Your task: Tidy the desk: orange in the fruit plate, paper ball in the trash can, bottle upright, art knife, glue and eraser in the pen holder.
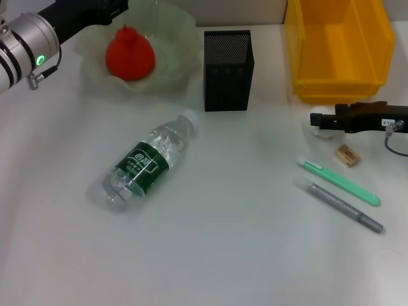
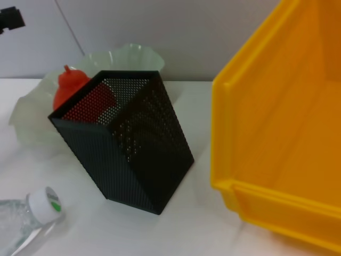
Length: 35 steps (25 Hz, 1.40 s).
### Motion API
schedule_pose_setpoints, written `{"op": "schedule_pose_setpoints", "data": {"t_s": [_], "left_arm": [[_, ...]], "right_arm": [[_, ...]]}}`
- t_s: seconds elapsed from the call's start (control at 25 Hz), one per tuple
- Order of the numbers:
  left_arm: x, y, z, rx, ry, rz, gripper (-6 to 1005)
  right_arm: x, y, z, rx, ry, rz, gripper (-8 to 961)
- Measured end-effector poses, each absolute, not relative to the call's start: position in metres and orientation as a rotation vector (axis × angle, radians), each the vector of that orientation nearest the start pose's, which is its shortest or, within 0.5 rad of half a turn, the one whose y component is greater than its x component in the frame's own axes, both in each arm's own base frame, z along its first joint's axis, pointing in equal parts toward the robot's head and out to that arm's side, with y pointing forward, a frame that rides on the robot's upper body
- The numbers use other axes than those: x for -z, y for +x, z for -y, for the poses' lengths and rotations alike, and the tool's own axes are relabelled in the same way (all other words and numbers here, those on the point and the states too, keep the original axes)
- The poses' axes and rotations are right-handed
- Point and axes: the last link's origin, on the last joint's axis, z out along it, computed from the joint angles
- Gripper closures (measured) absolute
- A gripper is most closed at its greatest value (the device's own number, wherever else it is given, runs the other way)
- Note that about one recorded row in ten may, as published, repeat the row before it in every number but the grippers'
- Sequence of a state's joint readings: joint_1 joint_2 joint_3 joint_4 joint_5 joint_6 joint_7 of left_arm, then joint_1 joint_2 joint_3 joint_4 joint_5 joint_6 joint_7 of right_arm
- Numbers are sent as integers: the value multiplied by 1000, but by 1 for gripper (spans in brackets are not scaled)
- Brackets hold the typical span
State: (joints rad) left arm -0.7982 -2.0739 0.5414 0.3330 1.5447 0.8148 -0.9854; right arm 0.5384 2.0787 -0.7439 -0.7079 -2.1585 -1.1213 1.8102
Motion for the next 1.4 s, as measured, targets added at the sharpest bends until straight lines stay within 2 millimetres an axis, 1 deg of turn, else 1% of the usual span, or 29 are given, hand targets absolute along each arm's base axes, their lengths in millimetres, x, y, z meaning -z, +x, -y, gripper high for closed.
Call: {"op": "schedule_pose_setpoints", "data": {"t_s": [0.12, 0.44, 0.64, 0.84, 0.96, 1.12, 1.16, 1.24, 1.4], "left_arm": [[-7, -244, -455, 645, -2015, 620, 291], [-8, -244, -455, 641, -2015, 612, 291], [-9, -247, -453, 642, -2008, 621, 291], [-10, -249, -453, 648, -1999, 627, 291], [-10, -249, -453, 649, -1999, 626, 291], [-10, -249, -453, 649, -1999, 626, 291], [-10, -249, -453, 650, -1999, 627, 291], [-10, -248, -453, 650, -1999, 627, 291], [-11, -248, -453, 658, -1994, 629, 291]], "right_arm": [[-7, 307, -372, -345, -2317, -1121, 157], [-7, 307, -372, -349, -2319, -1126, 372], [-9, 310, -370, -367, -2301, -1142, 602], [-12, 313, -367, -372, -2297, -1150, 654], [-19, 314, -363, -421, -2283, -1162, 665], [-37, 320, -354, -540, -2237, -1196, 668], [-46, 323, -349, -606, -2217, -1208, 668], [-49, 322, -346, -638, -2214, -1209, 669], [-66, 321, -335, -808, -2188, -1168, 670]]}}
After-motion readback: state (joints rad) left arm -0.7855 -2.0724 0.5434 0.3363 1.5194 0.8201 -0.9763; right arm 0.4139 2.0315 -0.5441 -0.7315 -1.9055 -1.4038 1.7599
